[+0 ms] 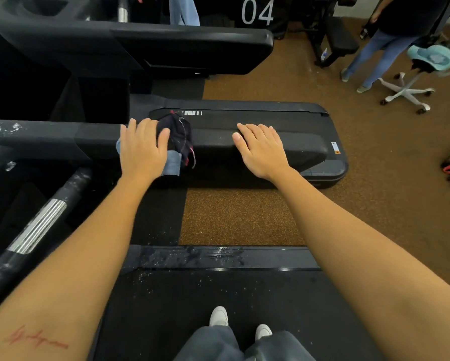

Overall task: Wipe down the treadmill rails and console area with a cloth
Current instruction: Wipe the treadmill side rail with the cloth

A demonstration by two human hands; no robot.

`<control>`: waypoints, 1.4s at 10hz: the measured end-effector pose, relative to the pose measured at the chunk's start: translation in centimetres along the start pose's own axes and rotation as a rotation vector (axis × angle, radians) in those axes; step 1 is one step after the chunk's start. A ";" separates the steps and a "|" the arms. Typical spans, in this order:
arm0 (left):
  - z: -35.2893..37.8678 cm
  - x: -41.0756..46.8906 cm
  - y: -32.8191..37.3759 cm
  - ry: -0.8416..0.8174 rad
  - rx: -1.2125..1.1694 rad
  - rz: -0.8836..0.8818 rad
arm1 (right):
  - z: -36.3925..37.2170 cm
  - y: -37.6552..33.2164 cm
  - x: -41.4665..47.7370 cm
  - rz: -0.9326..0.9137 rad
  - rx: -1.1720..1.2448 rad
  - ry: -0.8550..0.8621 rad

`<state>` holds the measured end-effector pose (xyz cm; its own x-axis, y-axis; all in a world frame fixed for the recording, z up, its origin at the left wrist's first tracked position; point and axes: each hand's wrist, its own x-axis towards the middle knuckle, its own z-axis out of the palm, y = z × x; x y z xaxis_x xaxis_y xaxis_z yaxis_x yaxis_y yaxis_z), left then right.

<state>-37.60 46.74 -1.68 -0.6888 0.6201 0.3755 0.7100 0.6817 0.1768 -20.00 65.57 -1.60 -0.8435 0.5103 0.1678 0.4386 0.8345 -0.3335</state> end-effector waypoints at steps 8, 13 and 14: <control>-0.3 0.7 -1.1 -0.035 -0.054 -0.221 | -0.4 -0.5 -0.3 0.013 -0.013 -0.017; -0.9 -0.2 -5.7 -0.174 0.286 0.534 | -0.3 -0.3 -0.2 0.012 -0.021 -0.032; -1.4 0.2 -5.8 -0.183 0.292 0.543 | -0.2 -0.2 -0.2 0.008 -0.026 -0.032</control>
<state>-41.60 42.38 -1.35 -0.2747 0.9453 0.1760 0.9134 0.3137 -0.2593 -19.88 65.36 -1.40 -0.8491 0.5108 0.1350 0.4533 0.8356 -0.3103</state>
